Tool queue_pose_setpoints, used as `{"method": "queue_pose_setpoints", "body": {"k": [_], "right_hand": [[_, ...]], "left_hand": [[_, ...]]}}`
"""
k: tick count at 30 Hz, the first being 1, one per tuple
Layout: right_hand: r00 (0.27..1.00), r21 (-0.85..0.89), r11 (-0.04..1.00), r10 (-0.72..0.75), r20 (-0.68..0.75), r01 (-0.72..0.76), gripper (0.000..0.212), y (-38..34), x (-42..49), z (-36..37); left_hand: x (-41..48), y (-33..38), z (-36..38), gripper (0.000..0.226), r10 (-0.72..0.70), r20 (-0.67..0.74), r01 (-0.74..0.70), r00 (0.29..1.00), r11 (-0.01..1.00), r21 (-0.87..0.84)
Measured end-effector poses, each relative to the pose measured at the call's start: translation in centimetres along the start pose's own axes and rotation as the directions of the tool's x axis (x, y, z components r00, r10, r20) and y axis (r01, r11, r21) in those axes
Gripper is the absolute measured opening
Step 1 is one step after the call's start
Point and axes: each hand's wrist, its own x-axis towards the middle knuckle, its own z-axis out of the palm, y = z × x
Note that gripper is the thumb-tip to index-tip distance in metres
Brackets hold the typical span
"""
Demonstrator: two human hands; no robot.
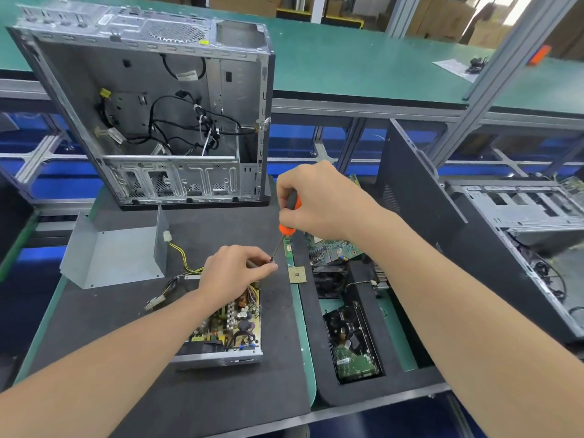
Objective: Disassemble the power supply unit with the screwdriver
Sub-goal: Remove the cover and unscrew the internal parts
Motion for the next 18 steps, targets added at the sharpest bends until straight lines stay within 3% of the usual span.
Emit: {"method": "queue_pose_setpoints", "body": {"k": [14,18], "right_hand": [[0.999,0.034,0.999,-0.025,-0.029,0.026,0.006,-2.9,2.6,1.6],[0.999,0.048,0.998,-0.045,-0.019,0.045,0.005,-4.6,3.8,2.2]], "left_hand": [[-0.4,-3.6,-5.3,0.007,0.006,-0.034,-0.007,0.999,0.999,-0.045],[-1.3,-5.1,-7.1,0.023,-0.014,0.024,0.018,1.0,0.99,-0.143]]}}
